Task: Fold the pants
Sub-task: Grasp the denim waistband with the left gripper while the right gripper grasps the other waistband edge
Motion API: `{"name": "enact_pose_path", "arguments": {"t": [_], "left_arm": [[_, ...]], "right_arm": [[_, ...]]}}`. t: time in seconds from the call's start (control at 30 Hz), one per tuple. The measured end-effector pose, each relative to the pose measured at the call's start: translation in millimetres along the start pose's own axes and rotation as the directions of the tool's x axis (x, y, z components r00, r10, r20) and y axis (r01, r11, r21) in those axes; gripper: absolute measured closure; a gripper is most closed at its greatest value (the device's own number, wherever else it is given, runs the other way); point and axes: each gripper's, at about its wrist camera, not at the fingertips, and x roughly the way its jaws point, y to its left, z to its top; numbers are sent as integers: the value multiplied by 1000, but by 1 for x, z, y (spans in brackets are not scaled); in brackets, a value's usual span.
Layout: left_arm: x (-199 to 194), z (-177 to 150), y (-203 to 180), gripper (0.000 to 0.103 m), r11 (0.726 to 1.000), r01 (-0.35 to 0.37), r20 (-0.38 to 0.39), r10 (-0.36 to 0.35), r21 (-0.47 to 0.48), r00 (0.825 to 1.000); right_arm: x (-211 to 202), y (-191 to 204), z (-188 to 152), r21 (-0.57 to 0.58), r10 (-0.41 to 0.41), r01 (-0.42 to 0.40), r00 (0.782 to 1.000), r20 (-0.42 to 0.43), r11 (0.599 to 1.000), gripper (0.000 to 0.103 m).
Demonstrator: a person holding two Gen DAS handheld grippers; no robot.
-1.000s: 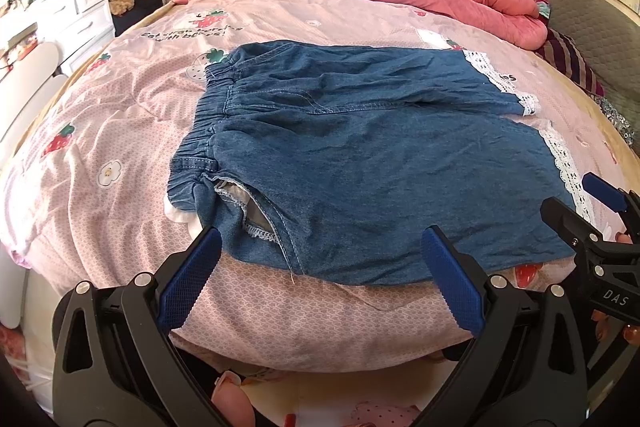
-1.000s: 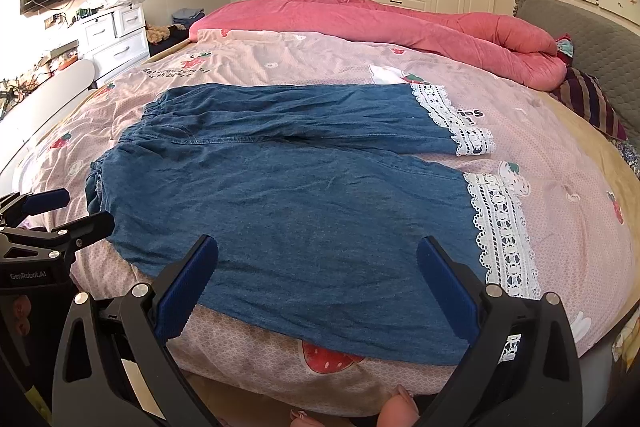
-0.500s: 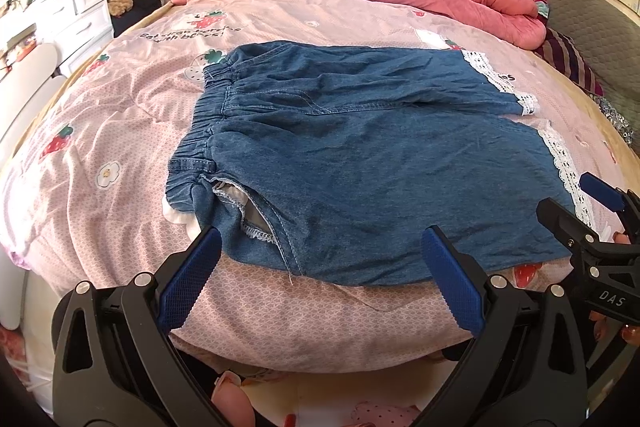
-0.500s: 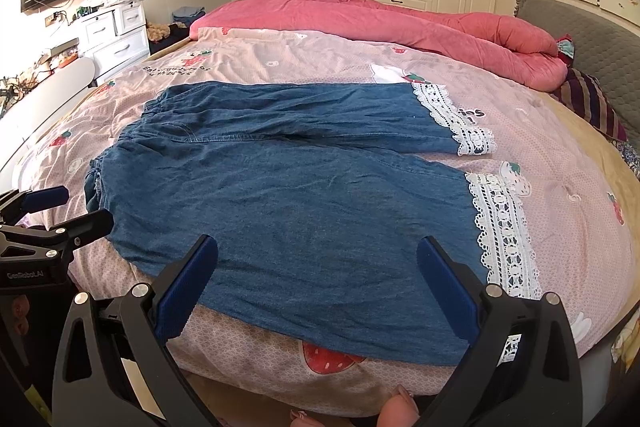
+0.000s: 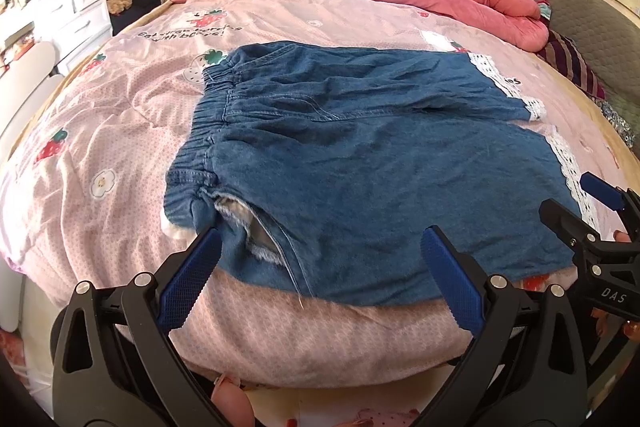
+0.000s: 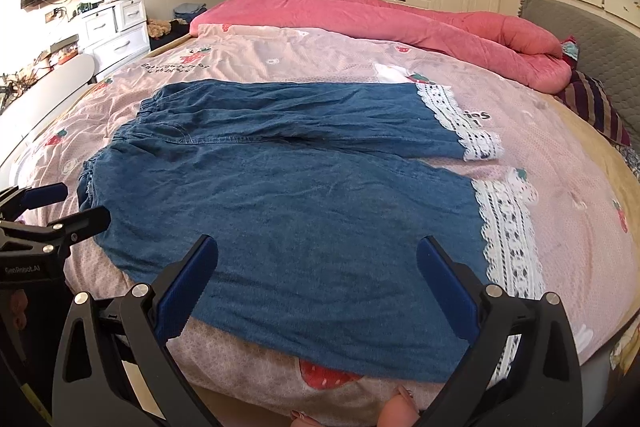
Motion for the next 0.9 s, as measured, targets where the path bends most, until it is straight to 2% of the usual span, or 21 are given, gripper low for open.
{"name": "enact_pose_path", "arguments": {"t": [0.17,0.3,0.47,0.5,0.63,0.77,0.9], "left_arm": [[16,20,17,9,1000,6,-16,-6,-23,1000],[34,46,37,9,999,-3,-21,3,-37,1000],[59,86,69,9,999,-2,-16,1,-52,1000],[65,96,75,9,999,-28,-17,27,-46,999],[90,121,88,9,998,-54,-19,55,35,998],[114,136,95,9,995,-34,-47,38,91,998],[133,149,103,10,996,32,-66,-27,79,997]], "right_arm": [[22,2,24,-42,43,-44,999,-22,998,4],[48,5,58,-66,102,-105,994,-46,992,4],[89,14,99,-142,194,-208,975,-109,968,4],[101,16,108,-170,198,-217,972,-124,961,4],[140,24,134,-276,200,-242,965,-169,930,4],[175,23,164,-287,227,-281,952,-206,916,4],[205,34,188,-391,231,-312,943,-240,866,4]]}}
